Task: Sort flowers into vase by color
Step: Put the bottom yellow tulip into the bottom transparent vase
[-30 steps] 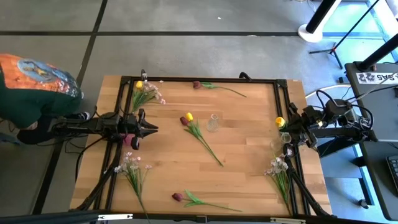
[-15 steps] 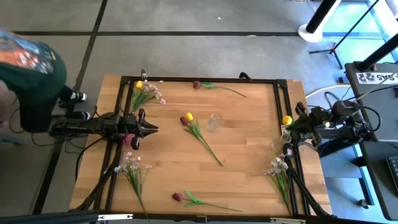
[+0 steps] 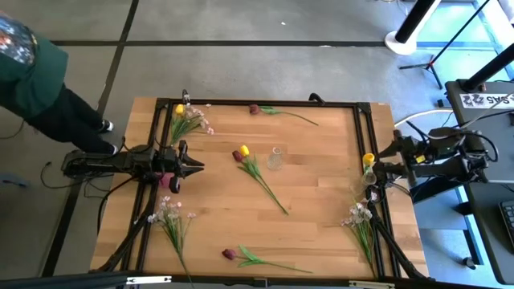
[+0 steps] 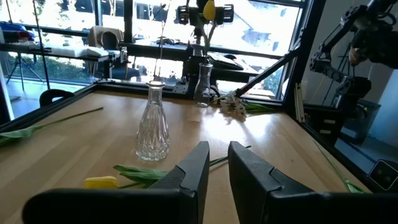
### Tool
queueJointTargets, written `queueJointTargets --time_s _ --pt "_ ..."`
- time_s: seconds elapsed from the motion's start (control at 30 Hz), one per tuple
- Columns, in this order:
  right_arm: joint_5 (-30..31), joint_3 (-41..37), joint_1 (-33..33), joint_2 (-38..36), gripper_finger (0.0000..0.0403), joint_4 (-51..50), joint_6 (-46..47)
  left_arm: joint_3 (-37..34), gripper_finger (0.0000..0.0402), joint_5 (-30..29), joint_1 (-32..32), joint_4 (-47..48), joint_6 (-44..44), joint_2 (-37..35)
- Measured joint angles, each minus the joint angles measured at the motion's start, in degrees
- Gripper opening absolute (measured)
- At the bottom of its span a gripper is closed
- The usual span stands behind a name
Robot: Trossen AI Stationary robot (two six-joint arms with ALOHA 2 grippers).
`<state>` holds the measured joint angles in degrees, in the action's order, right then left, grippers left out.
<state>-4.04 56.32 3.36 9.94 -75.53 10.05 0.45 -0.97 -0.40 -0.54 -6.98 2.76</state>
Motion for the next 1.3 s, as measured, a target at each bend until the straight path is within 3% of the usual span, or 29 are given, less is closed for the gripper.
queueJointTargets --time_s 0.3,0.47,0.67,1.1,1.3 --pt "0.6 13.5 0.0 10.4 0.0298 -13.3 5.0 0.0 0.0057 0.0 0.0 0.0 0.0 0.0" --pt "0.2 21.9 0.0 14.4 0.0321 -11.2 8.7 0.0 0.0057 0.0 0.0 0.0 0.0 0.0" --pt "4.1 28.3 0.0 16.7 0.0332 -10.0 9.5 0.0 0.0057 0.0 0.0 0.0 0.0 0.0" --pt "5.0 28.3 0.0 18.4 0.0333 12.6 4.2 0.0 0.0057 0.0 0.0 0.0 0.0 0.0" --pt "6.8 25.5 0.0 22.7 0.0333 24.2 1.0 0.0 0.0057 0.0 0.0 0.0 0.0 0.0"
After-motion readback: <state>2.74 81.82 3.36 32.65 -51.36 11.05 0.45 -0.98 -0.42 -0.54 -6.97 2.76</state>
